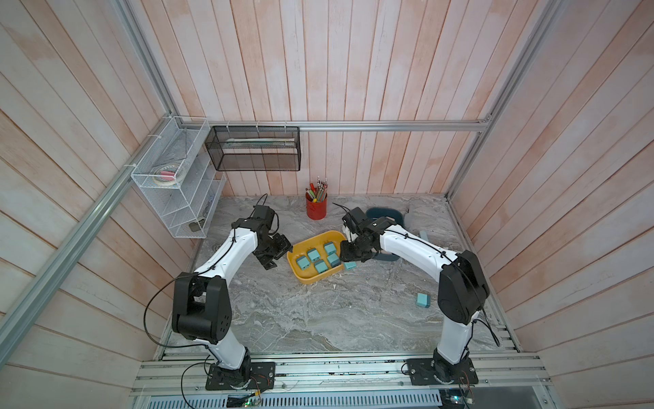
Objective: Place the plugs by color into the storage box
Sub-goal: Place the plug in the storage box.
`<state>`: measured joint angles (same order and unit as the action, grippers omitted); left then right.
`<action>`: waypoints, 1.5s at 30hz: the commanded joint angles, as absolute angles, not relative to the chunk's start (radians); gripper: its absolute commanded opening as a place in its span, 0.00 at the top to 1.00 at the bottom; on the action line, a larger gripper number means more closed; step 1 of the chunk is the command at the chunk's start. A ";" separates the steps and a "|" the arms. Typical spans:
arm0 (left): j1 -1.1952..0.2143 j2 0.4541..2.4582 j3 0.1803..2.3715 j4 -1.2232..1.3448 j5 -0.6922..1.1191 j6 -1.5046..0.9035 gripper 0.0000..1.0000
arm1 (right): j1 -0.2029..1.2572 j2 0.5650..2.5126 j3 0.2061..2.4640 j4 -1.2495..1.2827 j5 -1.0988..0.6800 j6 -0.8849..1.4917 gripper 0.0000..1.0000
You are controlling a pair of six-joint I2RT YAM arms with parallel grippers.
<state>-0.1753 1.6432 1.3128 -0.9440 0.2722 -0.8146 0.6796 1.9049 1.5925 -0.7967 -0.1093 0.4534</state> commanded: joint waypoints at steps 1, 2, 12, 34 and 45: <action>-0.160 1.593 1.275 -0.955 0.251 -0.826 0.24 | 0.687 1.975 1.692 -0.866 -0.121 0.405 0.63; -0.157 1.582 1.264 -0.958 0.249 -0.826 0.23 | 0.688 1.996 1.725 -0.874 -0.122 0.398 0.63; -0.132 1.499 1.182 -0.960 0.247 -0.834 0.24 | 0.716 2.125 1.910 -0.910 -0.139 0.387 0.63; -0.018 1.460 1.131 -0.982 0.266 -0.759 0.23 | 0.873 2.337 2.087 -0.900 -0.183 0.402 0.63; -0.018 1.473 1.132 -0.977 0.268 -0.749 0.23 | 0.885 2.384 2.012 -0.833 -0.148 0.401 0.63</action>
<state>-0.0212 1.4715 1.1404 -0.9798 0.2615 -0.7662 0.8875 2.3661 2.0415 -0.8566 -0.1761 0.3958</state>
